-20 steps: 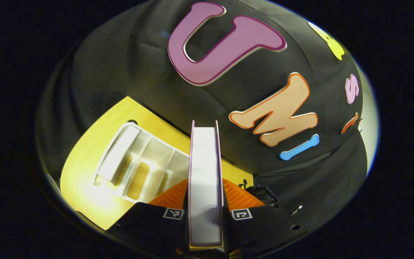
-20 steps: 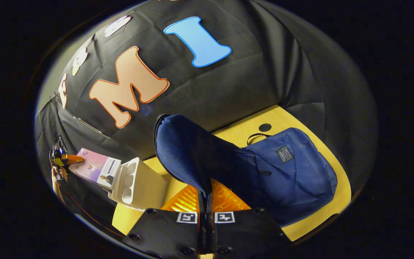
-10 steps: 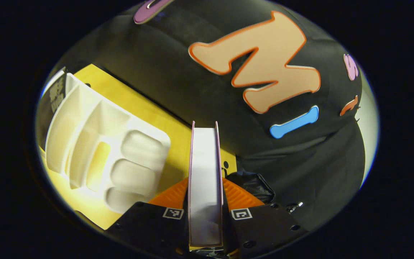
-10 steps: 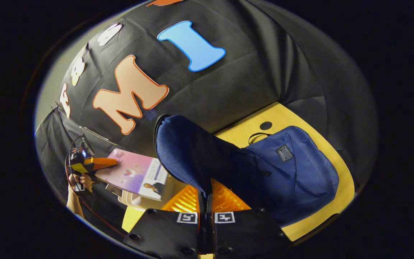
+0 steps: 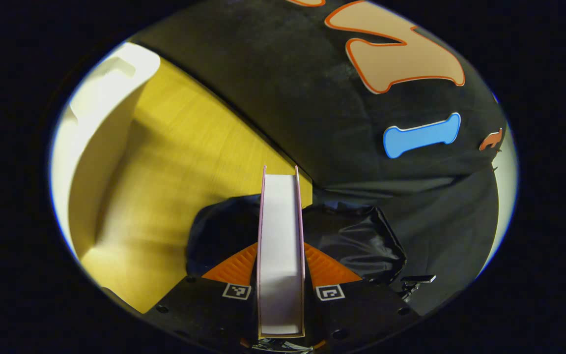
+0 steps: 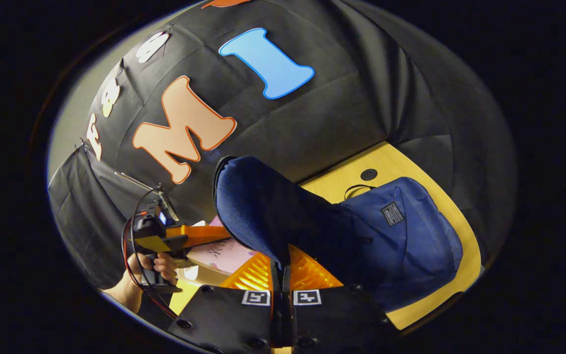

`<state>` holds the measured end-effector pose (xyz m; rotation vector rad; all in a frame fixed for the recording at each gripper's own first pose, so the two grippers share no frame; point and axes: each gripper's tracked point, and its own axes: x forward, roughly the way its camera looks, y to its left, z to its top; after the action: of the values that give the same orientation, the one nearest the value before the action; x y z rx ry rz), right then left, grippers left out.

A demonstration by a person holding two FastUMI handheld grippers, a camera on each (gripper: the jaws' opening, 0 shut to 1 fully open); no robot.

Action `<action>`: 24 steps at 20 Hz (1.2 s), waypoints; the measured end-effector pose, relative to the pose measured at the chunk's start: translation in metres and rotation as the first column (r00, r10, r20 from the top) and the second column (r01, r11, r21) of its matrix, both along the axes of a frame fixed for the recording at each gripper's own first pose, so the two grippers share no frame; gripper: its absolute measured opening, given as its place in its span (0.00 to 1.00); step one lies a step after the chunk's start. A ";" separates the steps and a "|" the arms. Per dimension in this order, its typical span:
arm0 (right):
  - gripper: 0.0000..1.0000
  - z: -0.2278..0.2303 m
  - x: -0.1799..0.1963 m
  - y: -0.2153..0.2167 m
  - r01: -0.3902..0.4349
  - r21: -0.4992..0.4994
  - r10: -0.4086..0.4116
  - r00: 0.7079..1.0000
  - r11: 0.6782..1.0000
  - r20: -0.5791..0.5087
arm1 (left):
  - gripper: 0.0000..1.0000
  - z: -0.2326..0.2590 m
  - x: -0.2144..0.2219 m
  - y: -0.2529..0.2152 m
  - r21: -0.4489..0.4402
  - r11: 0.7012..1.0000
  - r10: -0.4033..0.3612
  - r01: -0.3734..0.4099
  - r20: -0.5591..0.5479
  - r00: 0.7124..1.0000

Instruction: Open the schoolbag, grab two books from the bookshelf and put them into the schoolbag.

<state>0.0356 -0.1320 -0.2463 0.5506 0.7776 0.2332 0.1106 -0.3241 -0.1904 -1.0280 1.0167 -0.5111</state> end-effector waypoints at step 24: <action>0.05 0.006 0.002 -0.005 -0.003 0.076 -0.001 0.999 0.997 0.046 | 0.34 -0.059 -0.036 -0.114 -0.150 0.989 -0.031 0.010 -0.140 0.990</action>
<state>0.0381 -0.1373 -0.2399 0.6150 0.7267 0.2764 0.0749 -0.4383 -0.2496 -1.2015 1.1289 -0.5429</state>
